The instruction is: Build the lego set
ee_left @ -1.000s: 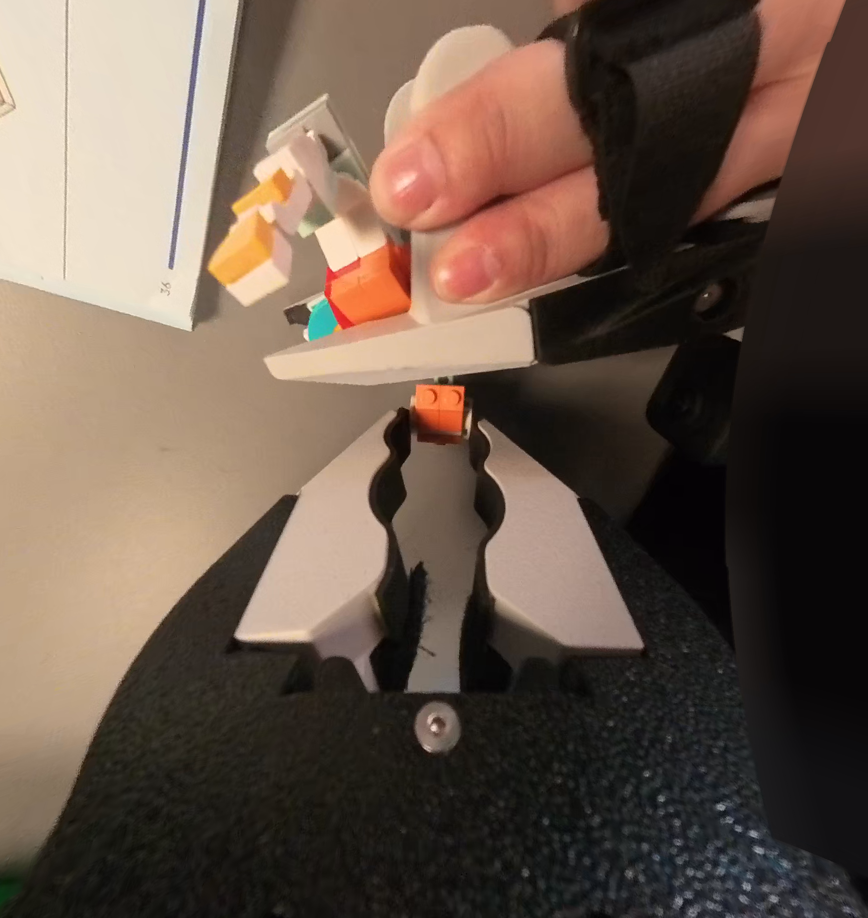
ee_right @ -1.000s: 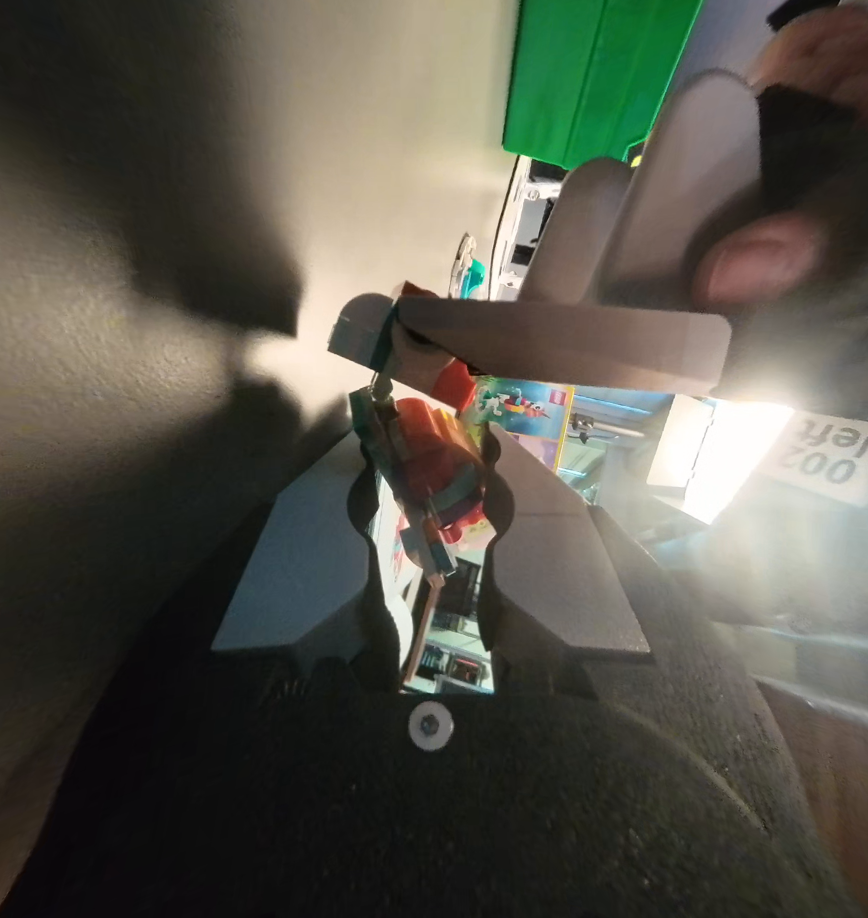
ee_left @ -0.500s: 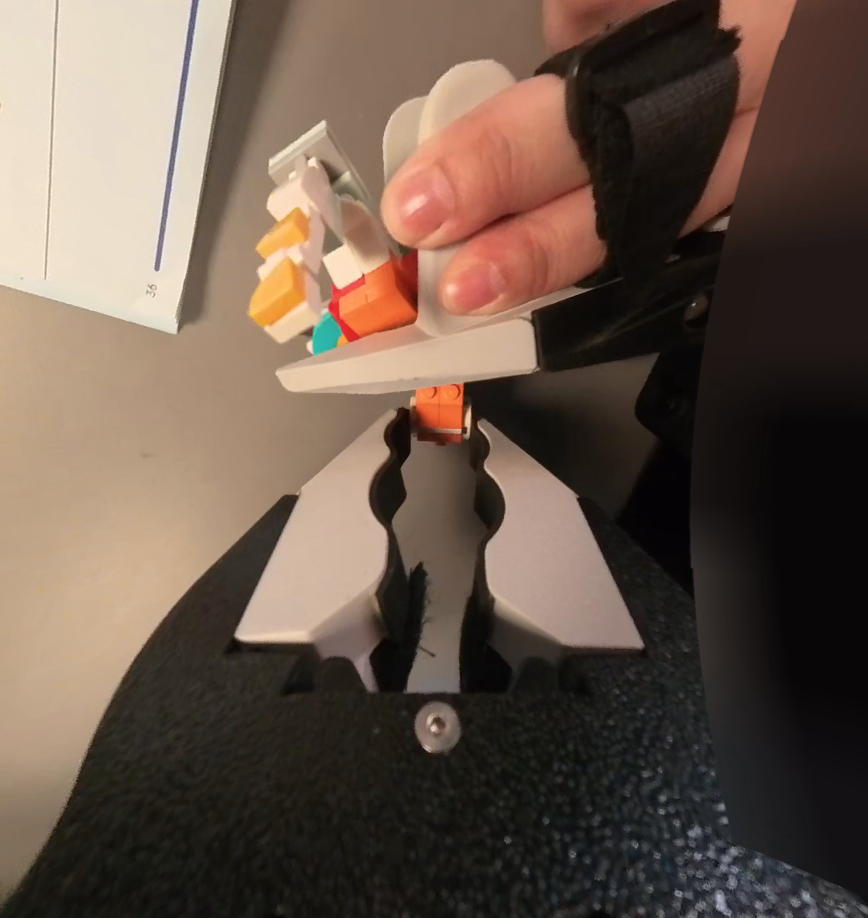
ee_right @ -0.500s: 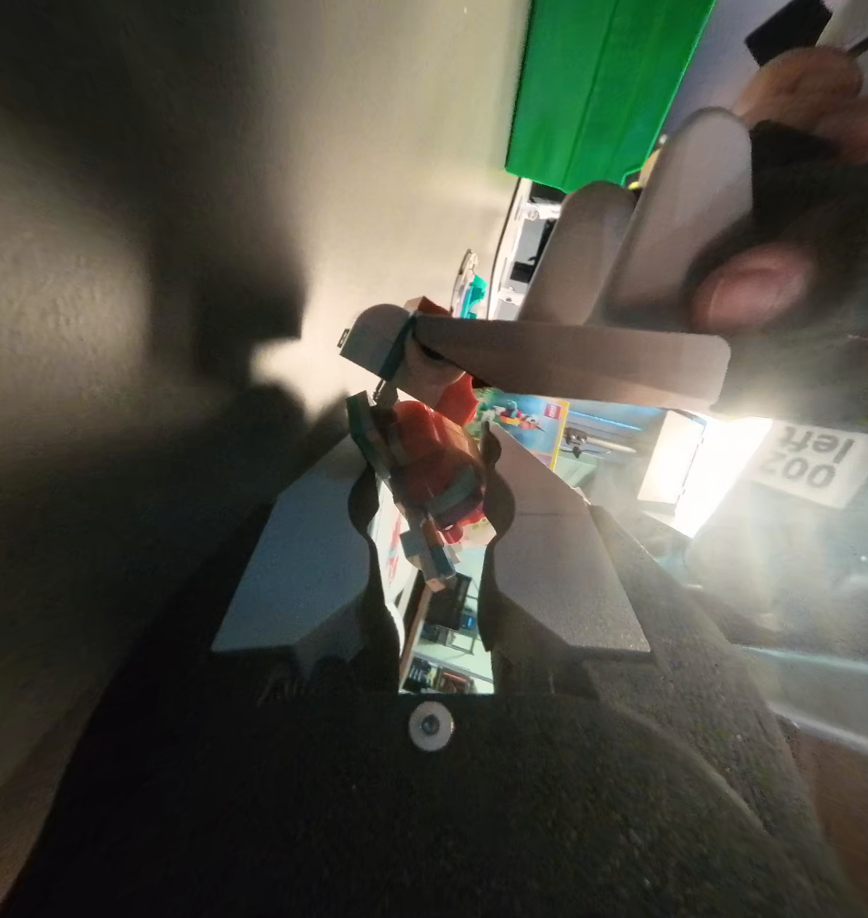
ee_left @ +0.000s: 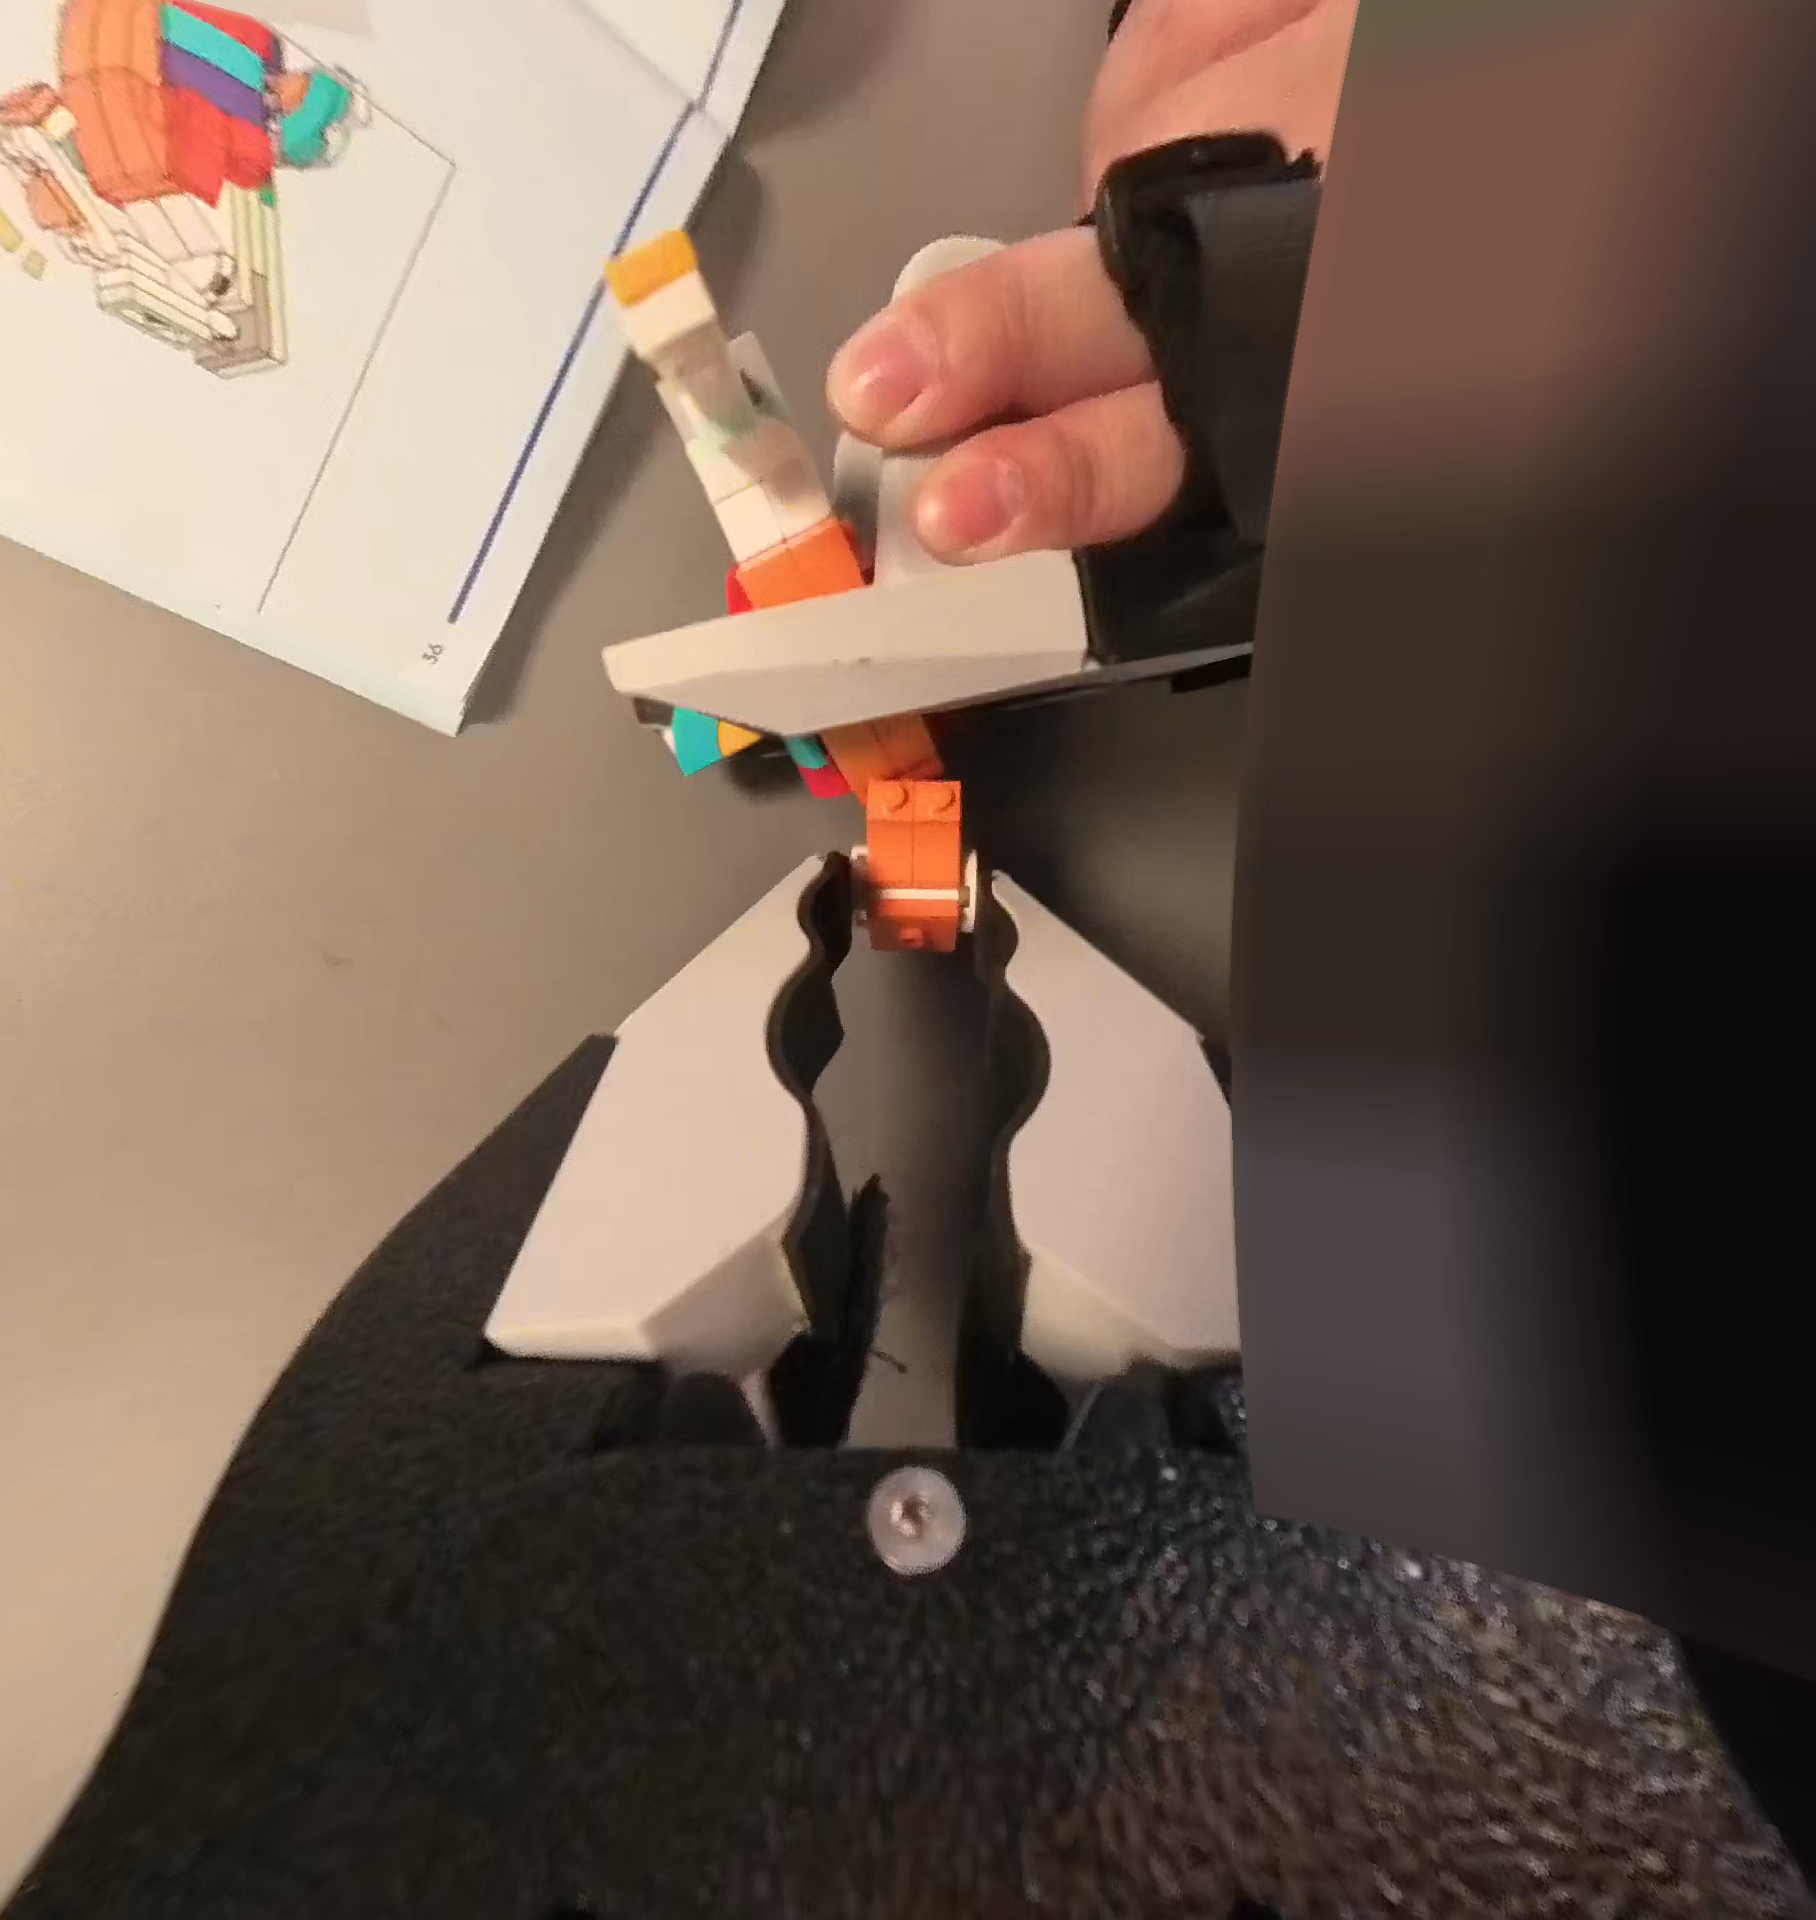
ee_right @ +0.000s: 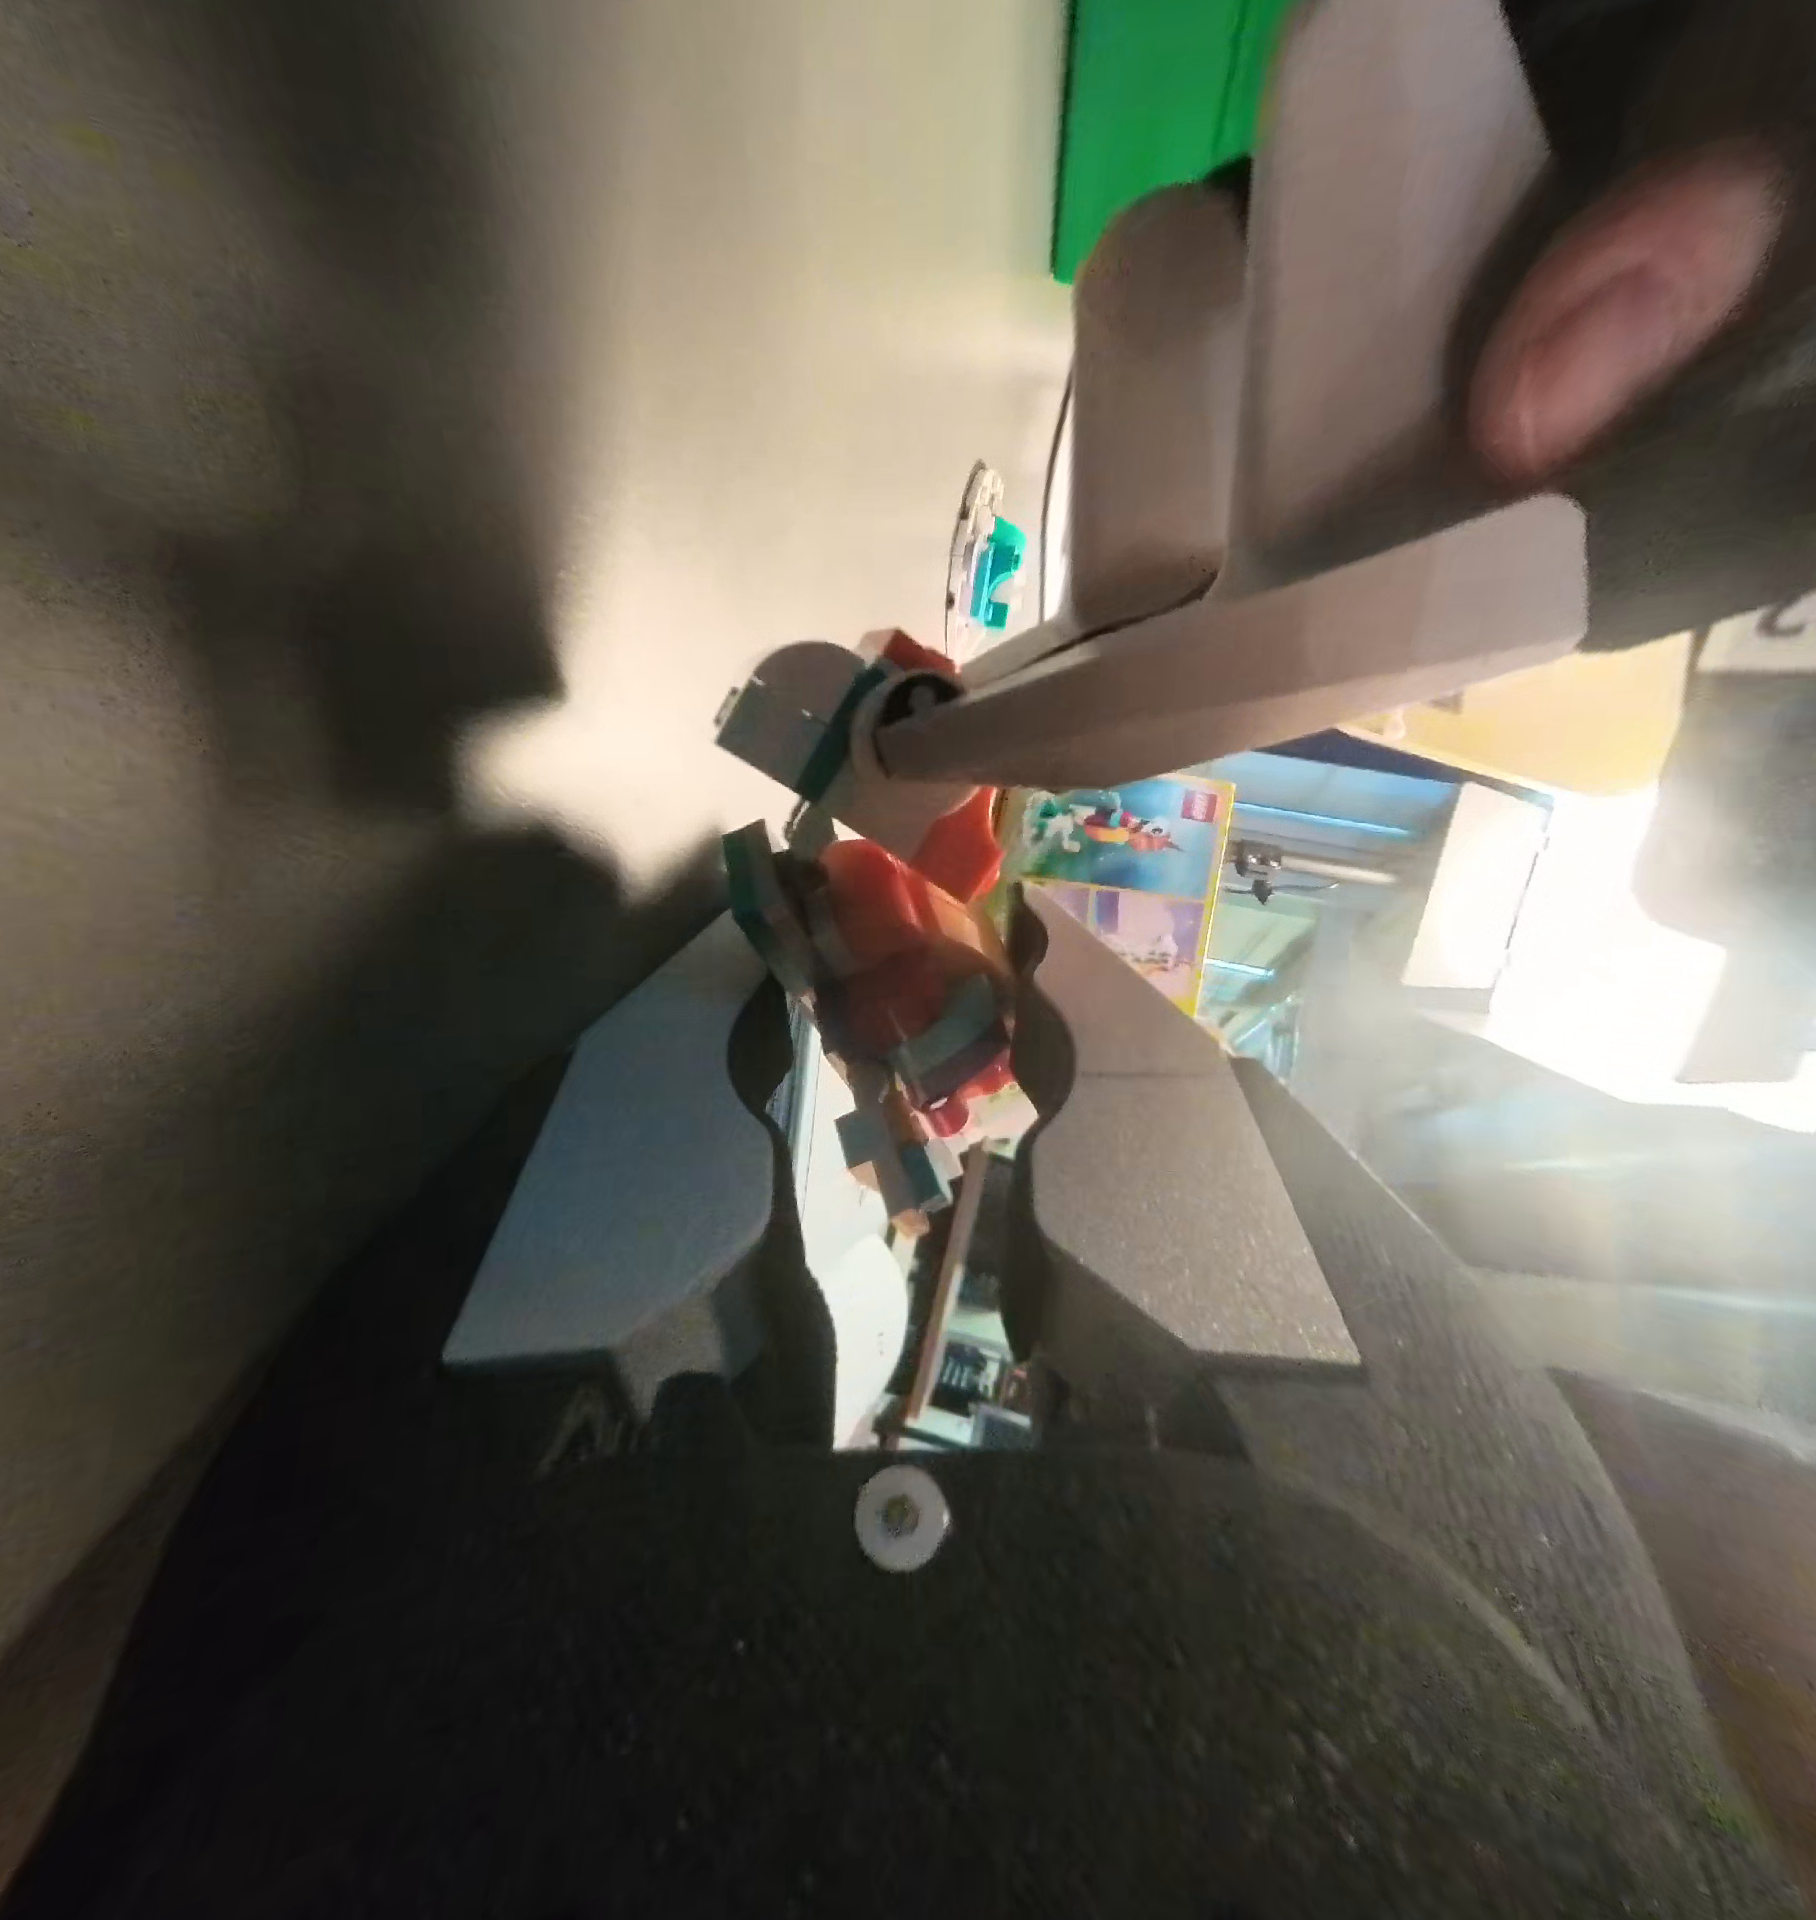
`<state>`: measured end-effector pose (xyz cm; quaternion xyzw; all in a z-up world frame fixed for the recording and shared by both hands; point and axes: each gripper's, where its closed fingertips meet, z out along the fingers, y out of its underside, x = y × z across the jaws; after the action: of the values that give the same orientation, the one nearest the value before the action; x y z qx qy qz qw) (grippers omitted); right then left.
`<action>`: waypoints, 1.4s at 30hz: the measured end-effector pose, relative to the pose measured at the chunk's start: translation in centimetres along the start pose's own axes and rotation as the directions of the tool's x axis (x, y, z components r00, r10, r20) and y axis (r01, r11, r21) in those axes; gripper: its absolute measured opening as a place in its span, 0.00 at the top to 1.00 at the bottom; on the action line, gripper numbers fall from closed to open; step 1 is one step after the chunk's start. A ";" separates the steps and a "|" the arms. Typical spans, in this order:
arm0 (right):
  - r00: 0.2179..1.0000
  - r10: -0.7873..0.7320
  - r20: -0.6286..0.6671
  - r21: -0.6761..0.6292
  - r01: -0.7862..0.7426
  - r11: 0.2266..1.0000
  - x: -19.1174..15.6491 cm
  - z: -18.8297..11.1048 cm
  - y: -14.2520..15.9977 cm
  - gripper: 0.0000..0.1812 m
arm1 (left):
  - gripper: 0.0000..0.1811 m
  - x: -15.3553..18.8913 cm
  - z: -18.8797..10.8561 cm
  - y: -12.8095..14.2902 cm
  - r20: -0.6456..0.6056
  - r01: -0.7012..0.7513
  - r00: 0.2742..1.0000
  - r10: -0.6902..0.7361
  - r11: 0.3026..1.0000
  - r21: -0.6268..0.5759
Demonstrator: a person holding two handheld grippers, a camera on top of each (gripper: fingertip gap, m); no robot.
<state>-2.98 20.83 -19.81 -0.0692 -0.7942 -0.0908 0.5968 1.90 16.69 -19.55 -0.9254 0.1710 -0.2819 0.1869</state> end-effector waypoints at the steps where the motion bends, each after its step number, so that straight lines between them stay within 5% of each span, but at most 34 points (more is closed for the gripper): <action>1: 1.000 0.006 0.000 -0.003 -0.006 1.000 0.0 0.0 0.1 0.79 | 0.88 0.0 0.0 0.0 0.002 0.011 1.000 -0.011 1.000 0.026; 20: 1.000 -0.007 -0.010 -0.044 0.006 0.999 -0.1 0.0 1.1 0.79 | 0.88 -0.6 -0.3 -0.5 -0.029 0.180 0.983 -0.179 0.943 0.281; 42: 1.000 0.003 -0.007 -0.044 -0.003 0.999 -0.4 0.0 0.9 0.81 | 0.88 -0.6 -0.1 0.1 -0.032 0.196 0.981 -0.194 0.953 0.230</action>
<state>-2.63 21.74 -20.16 -0.0834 -0.7899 -0.1077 0.5980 1.37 16.84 -19.78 -0.9082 0.0457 -0.3213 0.2642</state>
